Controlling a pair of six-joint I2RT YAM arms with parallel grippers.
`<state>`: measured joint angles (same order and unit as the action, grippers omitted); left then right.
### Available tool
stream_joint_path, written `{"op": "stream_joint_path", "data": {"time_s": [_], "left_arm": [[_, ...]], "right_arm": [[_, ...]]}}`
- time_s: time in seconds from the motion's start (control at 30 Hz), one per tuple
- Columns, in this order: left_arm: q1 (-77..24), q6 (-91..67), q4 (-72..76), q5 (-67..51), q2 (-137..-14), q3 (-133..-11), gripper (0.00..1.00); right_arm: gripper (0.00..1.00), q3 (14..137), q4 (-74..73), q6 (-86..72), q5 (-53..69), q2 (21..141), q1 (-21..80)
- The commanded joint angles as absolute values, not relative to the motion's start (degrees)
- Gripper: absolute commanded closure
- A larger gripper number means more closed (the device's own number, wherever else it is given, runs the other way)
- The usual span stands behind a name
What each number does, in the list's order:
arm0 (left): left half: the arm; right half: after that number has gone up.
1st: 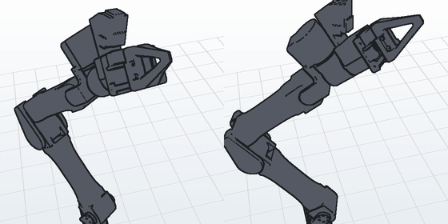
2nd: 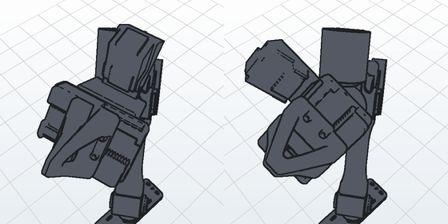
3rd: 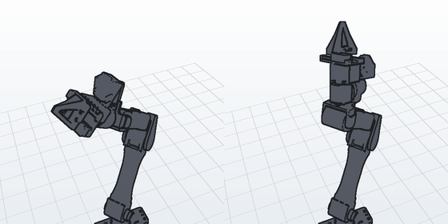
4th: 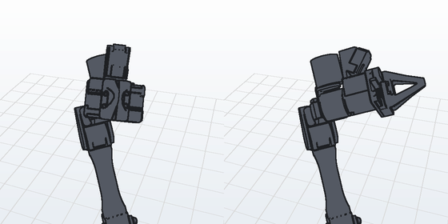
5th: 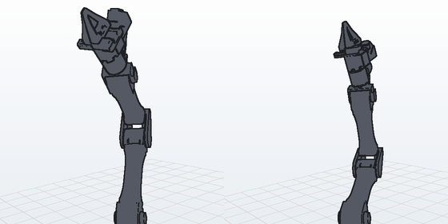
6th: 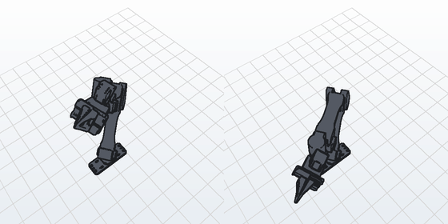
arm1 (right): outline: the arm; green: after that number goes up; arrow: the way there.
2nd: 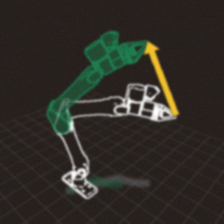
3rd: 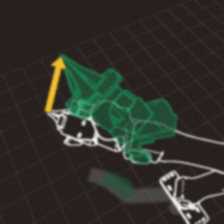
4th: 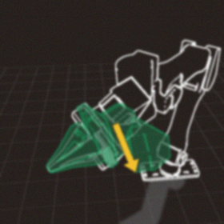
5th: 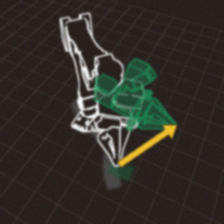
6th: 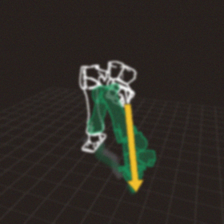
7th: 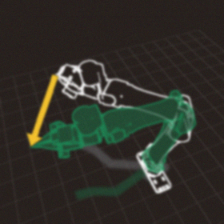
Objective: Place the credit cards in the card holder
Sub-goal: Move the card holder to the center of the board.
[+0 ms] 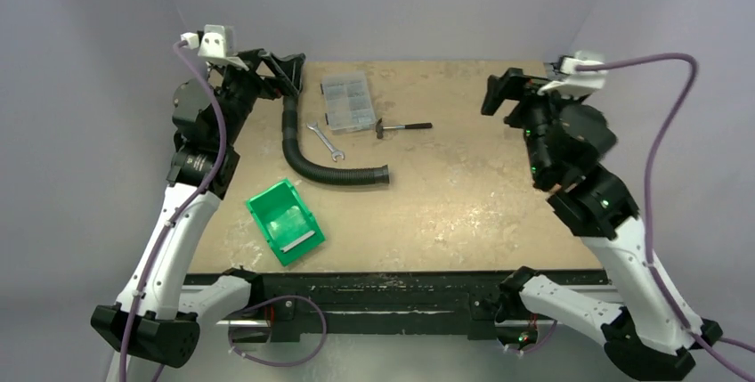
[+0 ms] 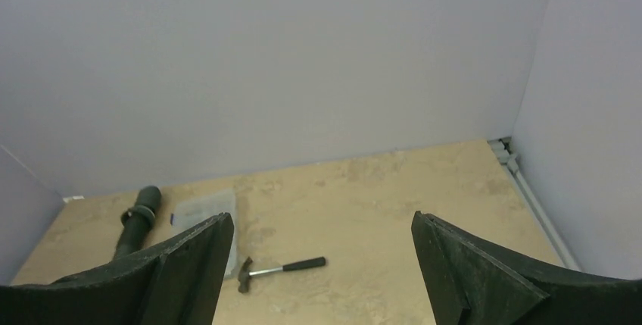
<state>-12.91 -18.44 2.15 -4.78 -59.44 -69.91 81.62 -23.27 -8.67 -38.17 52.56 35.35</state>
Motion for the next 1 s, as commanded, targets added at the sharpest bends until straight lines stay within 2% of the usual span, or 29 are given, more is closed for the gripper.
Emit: {"op": "stream_joint_path", "data": {"time_s": [0.0,0.1,0.27,0.37,0.5,0.57,0.7,0.87,0.97], "left_arm": [[-13.57,-18.58,5.31,-6.96,-60.83,-69.16,0.02],[-13.84,-19.35,5.89,-8.26,-62.16,-68.55,0.02],[-14.68,-20.32,6.51,-9.17,-63.98,-67.77,0.03],[-15.17,-20.93,7.31,-9.82,-64.7,-67.08,0.03],[-15.21,-21.79,7.33,-11.0,-65.96,-67.06,0.03],[-15.25,-22.57,7.74,-12.15,-66.53,-67.01,0.03],[-15.34,-23.9,8.42,-14.1,-67.68,-66.95,0.04],[-15.46,-24.44,8.94,-15.04,-68.24,-66.76,0.04],[-15.56,-24.35,8.91,-14.94,-68.2,-66.73,0.04]], "right_arm": [[0.01,75.93,-22.69,-12.44,-39.0,58.33,35.6],[0.01,71.33,-18.77,-14.41,-35.29,62.57,33.2],[0.01,65.09,-14.95,-25.81,-19.86,70.84,18.48],[0.01,61.4,-15.24,-38.28,-17.98,74.34,10.75],[0.01,54.21,-13.91,-50.02,-20.18,74.99,0.54],[0.01,52.78,-13.06,-50.88,-26.44,75.96,-2.2],[0.01,54.65,-11.07,-47.79,-34.44,82.55,-5.13],[0.01,57.57,-6.27,-40.36,-34.14,92.9,-11.2],[0.01,60.49,-8.23,-36.79,-36.58,97.65,-12.91]]}}
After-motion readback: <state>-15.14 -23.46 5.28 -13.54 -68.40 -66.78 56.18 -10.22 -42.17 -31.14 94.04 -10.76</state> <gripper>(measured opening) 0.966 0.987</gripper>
